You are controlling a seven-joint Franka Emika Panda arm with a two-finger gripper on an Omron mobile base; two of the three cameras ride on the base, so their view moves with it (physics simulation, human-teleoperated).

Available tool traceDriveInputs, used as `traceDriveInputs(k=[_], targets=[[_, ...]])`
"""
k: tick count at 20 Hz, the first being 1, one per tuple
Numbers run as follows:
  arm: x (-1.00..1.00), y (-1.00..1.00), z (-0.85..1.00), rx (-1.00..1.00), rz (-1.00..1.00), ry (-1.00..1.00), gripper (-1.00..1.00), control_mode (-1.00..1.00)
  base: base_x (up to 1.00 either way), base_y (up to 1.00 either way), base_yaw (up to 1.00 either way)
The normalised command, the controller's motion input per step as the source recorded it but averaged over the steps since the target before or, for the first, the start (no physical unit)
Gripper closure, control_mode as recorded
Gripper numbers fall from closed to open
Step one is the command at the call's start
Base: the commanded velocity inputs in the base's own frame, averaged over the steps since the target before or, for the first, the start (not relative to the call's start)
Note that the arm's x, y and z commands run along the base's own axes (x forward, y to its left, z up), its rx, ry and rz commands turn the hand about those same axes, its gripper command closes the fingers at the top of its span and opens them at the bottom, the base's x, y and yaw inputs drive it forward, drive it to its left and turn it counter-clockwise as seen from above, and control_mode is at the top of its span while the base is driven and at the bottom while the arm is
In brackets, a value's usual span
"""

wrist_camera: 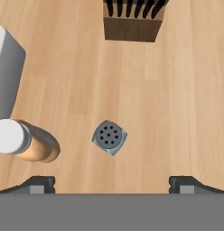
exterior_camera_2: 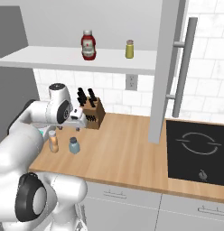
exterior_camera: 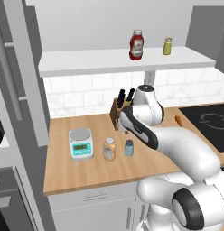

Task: Put the shaker and condiment bottle from the counter next to their counterparts in the cabinet.

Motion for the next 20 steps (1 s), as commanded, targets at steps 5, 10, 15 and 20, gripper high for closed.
traceDriveInputs(k=[5, 10, 15, 20], targets=[[0.05, 0.00, -0.19, 0.00, 0.00, 0.00, -1.00, -1.00, 0.00, 0.00, 0.00], [0.02, 0.00, -0.25, 0.00, 0.00, 0.00, -1.00, -1.00, 0.00, 0.00, 0.00], [0.03, 0.00, -0.27, 0.00, 0.00, 0.00, -1.00, -1.00, 0.00, 0.00, 0.00], [0.08, 0.00, -0.18, 0.00, 0.00, 0.00, -1.00, -1.00, 0.00, 0.00, 0.00]])
